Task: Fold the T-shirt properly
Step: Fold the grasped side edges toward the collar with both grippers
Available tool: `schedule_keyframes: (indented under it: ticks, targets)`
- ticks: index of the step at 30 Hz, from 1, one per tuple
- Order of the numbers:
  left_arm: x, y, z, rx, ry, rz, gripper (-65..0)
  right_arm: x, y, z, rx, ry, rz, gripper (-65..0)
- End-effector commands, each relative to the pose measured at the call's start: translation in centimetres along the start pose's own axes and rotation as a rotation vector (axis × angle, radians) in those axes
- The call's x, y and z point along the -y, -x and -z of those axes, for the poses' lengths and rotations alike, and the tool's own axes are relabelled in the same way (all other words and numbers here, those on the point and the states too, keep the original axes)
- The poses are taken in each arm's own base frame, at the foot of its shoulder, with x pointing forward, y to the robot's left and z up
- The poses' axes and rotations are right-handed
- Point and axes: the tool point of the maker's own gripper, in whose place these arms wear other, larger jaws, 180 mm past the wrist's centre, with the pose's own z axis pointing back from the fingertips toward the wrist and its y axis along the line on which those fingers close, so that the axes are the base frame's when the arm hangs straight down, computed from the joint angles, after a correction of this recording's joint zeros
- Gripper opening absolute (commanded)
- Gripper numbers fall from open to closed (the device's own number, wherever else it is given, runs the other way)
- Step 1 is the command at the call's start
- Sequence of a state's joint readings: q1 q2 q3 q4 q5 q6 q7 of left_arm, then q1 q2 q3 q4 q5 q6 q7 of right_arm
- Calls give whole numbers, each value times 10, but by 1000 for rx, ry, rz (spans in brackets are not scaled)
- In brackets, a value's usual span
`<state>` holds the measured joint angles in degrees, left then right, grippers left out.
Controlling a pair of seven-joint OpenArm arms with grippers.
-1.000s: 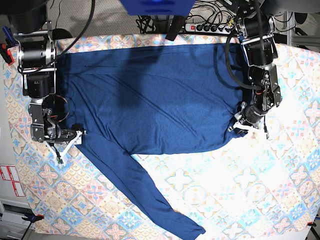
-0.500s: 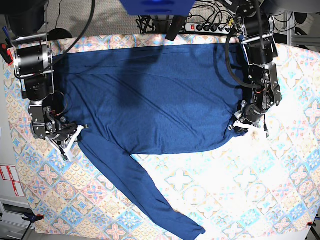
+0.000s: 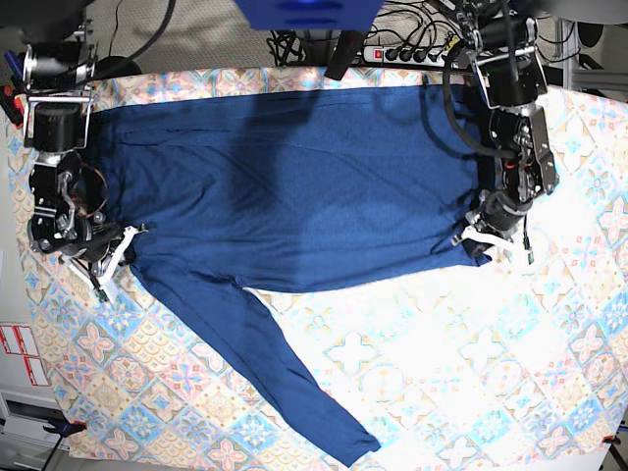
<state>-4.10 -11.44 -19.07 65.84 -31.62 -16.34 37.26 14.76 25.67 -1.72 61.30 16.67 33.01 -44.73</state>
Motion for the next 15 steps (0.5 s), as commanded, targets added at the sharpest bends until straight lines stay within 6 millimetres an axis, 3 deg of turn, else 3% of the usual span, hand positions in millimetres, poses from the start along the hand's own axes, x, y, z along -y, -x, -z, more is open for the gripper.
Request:
schedule_keyframes:
  ticks: [1,7,15]
  targets:
    - [-4,-28,-11,75,1,38,-650,12,-23,-16,73,29,-15,-645]
    - [-1,-24,-39,105,3,113,-650,10,-13,-52,82,90,-67,-645]
    - [-9,-6,-70,88,-16,186,-650,-4,24,-78,43,106,-118,-646]
